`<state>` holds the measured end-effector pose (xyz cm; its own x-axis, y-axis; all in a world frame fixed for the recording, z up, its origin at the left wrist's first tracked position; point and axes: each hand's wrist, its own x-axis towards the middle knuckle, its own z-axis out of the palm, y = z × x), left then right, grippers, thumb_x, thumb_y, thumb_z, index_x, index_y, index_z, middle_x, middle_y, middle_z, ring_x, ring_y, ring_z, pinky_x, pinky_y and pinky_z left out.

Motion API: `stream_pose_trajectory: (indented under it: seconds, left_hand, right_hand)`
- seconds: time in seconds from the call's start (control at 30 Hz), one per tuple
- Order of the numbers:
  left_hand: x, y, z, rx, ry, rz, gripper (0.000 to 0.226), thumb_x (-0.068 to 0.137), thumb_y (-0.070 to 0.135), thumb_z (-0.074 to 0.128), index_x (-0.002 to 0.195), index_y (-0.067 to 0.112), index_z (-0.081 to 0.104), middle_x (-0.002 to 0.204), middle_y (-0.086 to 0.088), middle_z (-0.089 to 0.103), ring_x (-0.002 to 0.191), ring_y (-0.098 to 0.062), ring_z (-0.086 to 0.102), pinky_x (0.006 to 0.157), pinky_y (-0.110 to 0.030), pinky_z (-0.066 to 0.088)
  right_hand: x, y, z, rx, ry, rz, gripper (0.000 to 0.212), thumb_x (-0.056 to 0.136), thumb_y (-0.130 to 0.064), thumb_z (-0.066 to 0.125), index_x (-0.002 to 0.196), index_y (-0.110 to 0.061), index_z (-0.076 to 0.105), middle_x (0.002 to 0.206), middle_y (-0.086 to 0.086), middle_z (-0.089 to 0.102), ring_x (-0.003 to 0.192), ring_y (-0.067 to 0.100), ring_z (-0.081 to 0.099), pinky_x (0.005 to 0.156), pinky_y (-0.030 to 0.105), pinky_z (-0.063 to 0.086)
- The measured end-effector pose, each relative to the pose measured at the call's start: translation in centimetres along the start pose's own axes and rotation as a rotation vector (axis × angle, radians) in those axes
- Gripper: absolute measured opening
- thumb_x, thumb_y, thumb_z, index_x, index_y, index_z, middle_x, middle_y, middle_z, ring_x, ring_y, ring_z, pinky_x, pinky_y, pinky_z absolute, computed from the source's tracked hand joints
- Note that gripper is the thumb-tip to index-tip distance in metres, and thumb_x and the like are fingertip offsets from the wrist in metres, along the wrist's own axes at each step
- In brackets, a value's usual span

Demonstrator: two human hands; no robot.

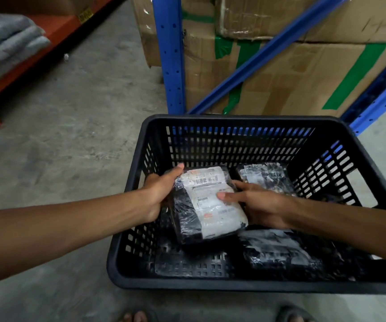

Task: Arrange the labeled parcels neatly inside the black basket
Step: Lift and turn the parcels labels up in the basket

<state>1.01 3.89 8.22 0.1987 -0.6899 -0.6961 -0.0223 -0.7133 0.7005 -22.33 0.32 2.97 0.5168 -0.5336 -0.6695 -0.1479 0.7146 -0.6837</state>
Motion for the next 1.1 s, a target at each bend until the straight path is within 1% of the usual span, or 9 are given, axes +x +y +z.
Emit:
stream_pose_trajectory:
  seconds: [0.13,0.3,0.47,0.6,0.77,0.83,0.93,1.0,1.1]
  left_hand:
    - [0.5,-1.6,1.4,0.024,0.051,-0.095,0.063,0.08,0.048,0.072,0.125,0.006,0.057,0.107,-0.005,0.07,0.077,-0.016,0.066,0.052,-0.021,0.05]
    - [2.0,-3.2,1.6,0.094,0.072,-0.13,0.056,0.085,0.043,0.071,0.123,0.004,0.059,0.115,-0.014,0.07,0.105,-0.031,0.067,0.099,-0.044,0.053]
    - [5.2,-1.4,2.1,0.107,0.137,-0.105,0.046,0.093,0.024,0.064,0.132,0.002,0.055,0.121,-0.017,0.066,0.11,-0.032,0.064,0.096,-0.042,0.053]
    - [7.3,0.0,3.0,0.19,0.154,-0.103,0.04,0.094,-0.004,0.048,0.134,-0.005,0.051,0.127,-0.023,0.062,0.108,-0.034,0.064,0.088,-0.041,0.057]
    - [6.3,0.0,4.9,0.433,0.256,-0.094,0.072,0.095,0.011,0.051,0.156,0.002,0.014,0.156,-0.021,0.031,0.142,-0.035,0.037,0.116,-0.042,0.037]
    - [5.2,-0.1,5.2,0.585,0.298,0.006,0.081,0.093,0.015,0.053,0.158,0.008,0.004,0.162,-0.018,0.016,0.149,-0.033,0.022,0.121,-0.041,0.028]
    - [3.8,-1.0,6.4,0.823,0.273,0.316,0.091,0.089,0.027,0.058,0.159,0.013,0.002,0.167,-0.008,0.0,0.154,-0.027,0.003,0.126,-0.037,0.014]
    - [3.5,-1.8,8.1,0.913,0.125,0.445,0.095,0.087,0.033,0.059,0.158,0.013,-0.001,0.168,-0.006,-0.003,0.155,-0.025,-0.003,0.127,-0.034,0.007]
    - [3.8,-3.5,11.3,1.115,-0.112,0.57,0.105,0.081,0.041,0.059,0.158,0.012,-0.008,0.167,-0.007,-0.013,0.154,-0.024,-0.014,0.127,-0.035,0.001]
  right_hand:
    - [1.3,0.5,1.1,0.058,0.147,-0.065,0.074,0.083,-0.012,0.079,0.148,-0.022,0.045,0.129,0.008,0.072,0.111,0.03,0.073,0.094,0.05,0.059]
    - [4.1,0.7,2.7,0.143,0.266,-0.098,0.067,0.086,-0.015,0.078,0.145,-0.015,0.047,0.128,0.01,0.072,0.114,0.031,0.071,0.1,0.051,0.055]
    - [6.9,0.3,3.9,0.008,0.381,-0.15,0.068,0.092,-0.031,0.071,0.15,-0.02,0.038,0.146,0.008,0.057,0.131,0.031,0.058,0.113,0.048,0.045]
    - [8.7,0.2,4.8,-0.52,0.572,0.051,0.081,0.098,-0.056,0.046,0.162,-0.024,0.009,0.166,0.017,0.017,0.152,0.04,0.019,0.124,0.047,0.022]
    - [8.4,-0.6,3.9,-0.417,0.414,0.056,0.084,0.101,-0.047,0.047,0.162,-0.01,0.002,0.164,0.012,0.031,0.149,0.033,0.035,0.121,0.043,0.033]
    - [7.2,-1.4,3.3,-0.535,0.412,0.083,0.071,0.1,-0.038,0.052,0.159,-0.007,0.025,0.156,0.011,0.046,0.141,0.03,0.048,0.114,0.036,0.042]
    - [3.9,-1.7,2.0,-0.733,0.597,-0.132,0.035,0.092,-0.014,0.056,0.123,-0.011,0.07,0.116,0.008,0.072,0.113,0.025,0.066,0.094,0.025,0.051]
    - [1.0,-1.6,-0.1,-0.769,0.704,-0.289,0.039,0.089,-0.007,0.056,0.125,-0.013,0.07,0.118,0.007,0.075,0.115,0.022,0.068,0.1,0.025,0.048]
    - [-3.4,-1.0,-4.4,-1.175,0.593,-0.218,0.075,0.088,-0.02,0.063,0.156,-0.008,0.033,0.153,0.014,0.048,0.142,0.027,0.046,0.113,0.029,0.038]
